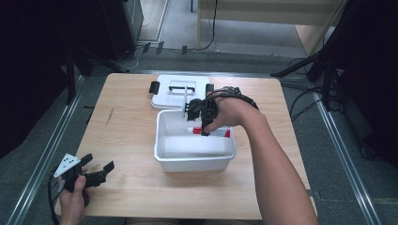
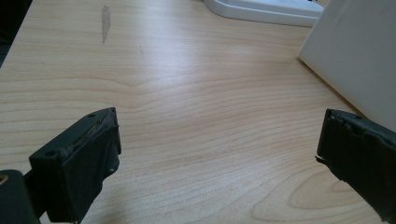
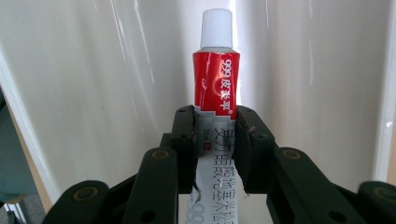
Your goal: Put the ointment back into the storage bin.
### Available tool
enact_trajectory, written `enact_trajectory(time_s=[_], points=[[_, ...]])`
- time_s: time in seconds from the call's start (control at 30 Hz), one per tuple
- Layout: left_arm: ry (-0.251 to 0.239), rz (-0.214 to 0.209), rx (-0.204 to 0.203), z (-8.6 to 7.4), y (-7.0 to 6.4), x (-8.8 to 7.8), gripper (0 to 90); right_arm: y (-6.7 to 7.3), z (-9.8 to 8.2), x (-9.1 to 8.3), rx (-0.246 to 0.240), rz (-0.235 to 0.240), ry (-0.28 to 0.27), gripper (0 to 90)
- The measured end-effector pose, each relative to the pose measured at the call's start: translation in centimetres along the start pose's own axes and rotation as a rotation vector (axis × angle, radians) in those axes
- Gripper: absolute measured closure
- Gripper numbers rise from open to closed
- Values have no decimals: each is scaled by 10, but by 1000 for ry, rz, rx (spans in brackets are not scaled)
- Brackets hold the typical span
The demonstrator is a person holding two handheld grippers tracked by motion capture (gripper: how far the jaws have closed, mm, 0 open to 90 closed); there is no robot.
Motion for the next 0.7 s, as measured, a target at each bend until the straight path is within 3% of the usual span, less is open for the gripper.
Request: enact_trajectory(time_s=[0.7], points=[[-1, -1, 1, 0, 0, 0, 1, 5, 8, 35, -32, 40, 2, 719]])
Point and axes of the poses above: each handheld gripper's, and its own axes: x roughly forward along the jaws, z roughly out of its top, y roughly to its left, the point moved 5 cm from there along x, roughly forward along the jaws, and after that the axes turned 12 degrees about y, right-handed, at the moved point
